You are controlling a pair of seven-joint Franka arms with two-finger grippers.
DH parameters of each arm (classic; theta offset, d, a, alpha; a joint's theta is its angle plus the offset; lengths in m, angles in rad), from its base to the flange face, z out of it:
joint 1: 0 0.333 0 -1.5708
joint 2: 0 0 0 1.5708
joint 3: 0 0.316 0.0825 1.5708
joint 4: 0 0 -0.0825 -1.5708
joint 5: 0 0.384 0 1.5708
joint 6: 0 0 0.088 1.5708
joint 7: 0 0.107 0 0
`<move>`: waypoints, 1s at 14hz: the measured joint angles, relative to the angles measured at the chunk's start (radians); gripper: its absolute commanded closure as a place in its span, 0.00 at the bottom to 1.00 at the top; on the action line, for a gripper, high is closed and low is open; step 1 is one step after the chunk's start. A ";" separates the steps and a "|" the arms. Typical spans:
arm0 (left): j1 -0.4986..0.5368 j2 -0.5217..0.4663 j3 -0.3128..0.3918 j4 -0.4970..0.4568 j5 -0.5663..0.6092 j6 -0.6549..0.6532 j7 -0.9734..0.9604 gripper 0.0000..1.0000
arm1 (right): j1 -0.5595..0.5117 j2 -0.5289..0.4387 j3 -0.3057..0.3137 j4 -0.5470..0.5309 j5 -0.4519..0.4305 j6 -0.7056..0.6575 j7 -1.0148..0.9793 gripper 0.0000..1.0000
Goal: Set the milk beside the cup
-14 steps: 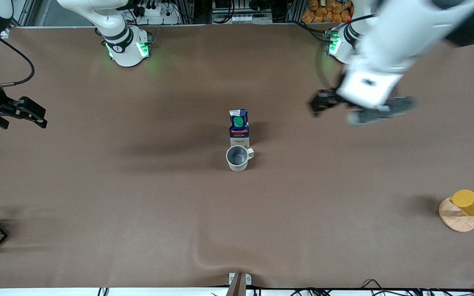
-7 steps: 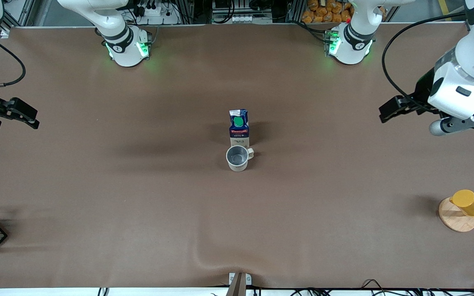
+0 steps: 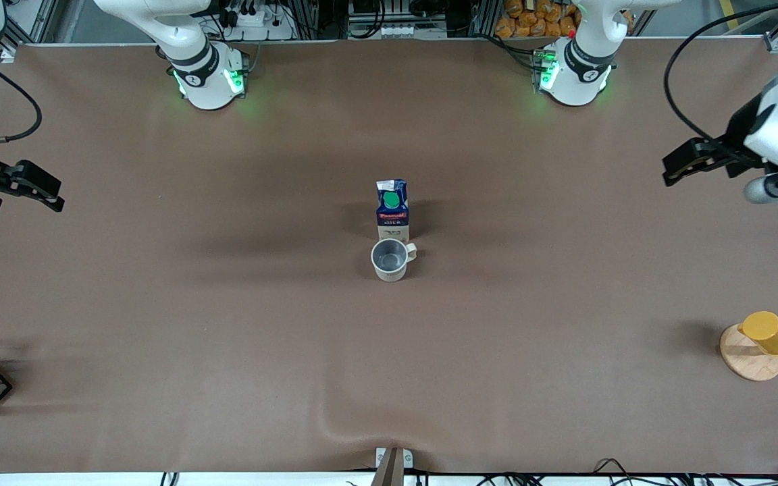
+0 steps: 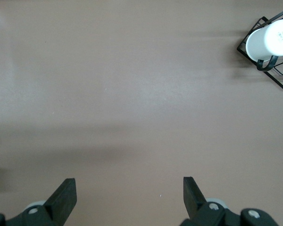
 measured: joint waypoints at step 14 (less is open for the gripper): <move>0.002 -0.072 0.083 -0.038 0.000 0.002 0.146 0.00 | -0.003 0.000 0.000 0.009 0.000 0.000 0.000 0.00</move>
